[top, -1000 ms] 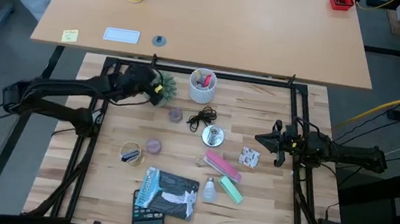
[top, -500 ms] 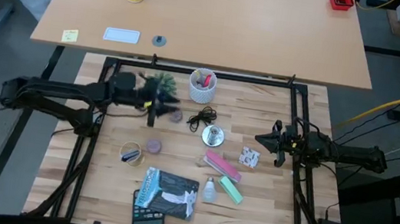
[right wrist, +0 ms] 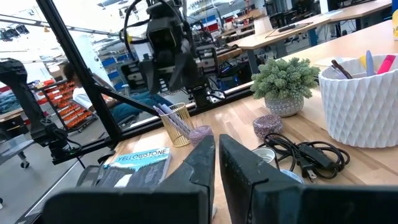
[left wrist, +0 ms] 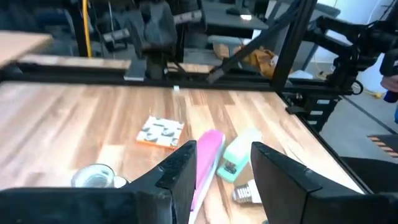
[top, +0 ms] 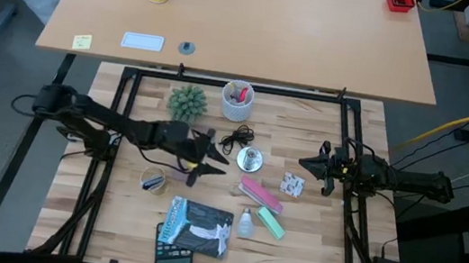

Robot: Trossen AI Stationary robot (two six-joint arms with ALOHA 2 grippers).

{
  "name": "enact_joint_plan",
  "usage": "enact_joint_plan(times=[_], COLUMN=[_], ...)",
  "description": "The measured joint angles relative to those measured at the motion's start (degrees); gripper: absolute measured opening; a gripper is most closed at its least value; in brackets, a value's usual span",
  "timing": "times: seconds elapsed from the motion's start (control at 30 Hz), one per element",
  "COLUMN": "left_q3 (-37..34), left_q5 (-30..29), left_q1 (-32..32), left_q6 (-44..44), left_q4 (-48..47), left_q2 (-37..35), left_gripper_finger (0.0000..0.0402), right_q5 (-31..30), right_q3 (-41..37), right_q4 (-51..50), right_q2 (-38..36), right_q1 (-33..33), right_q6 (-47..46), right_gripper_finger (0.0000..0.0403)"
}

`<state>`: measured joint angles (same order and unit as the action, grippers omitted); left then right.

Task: Screw lightbulb
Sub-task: Insert the lightbulb into the lamp

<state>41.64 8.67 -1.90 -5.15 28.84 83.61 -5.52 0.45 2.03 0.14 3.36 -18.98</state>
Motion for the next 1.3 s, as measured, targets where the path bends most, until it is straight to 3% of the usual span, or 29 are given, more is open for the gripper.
enact_joint_plan(times=[0.37, 0.67, 0.77, 1.03, 1.3], left_q3=[13.65, 31.21, 35.48, 42.53, 44.62], left_q5=[2.28, 4.02, 4.07, 4.07, 7.5], left_q1=[-4.24, -6.71, -7.64, -10.39, -11.23], left_q6=[4.59, 14.5, 16.23, 15.08, 14.34], left_q4=[-1.8, -28.95, -34.01, -34.26, -34.33], left_q2=[13.88, 22.3, 24.63, 32.07, 35.54], left_gripper_finger=[0.0143, 0.0143, 0.0143, 0.0143, 0.0143], right_q5=[-0.09, -0.09, -0.08, -0.02, -0.01], right_q3=[0.02, 0.0, 0.01, 0.02, 0.02], right_q4=[0.49, 0.65, 0.33, 0.02, -0.1], right_q2=[-0.02, -0.02, -0.01, 0.24, 0.24], right_q1=[0.0, 0.0, 0.0, 0.0, 0.0], right_q6=[3.18, 3.21, 3.23, 3.21, 3.21], right_gripper_finger=[0.0028, 0.0028, 0.0028, 0.0028, 0.0028])
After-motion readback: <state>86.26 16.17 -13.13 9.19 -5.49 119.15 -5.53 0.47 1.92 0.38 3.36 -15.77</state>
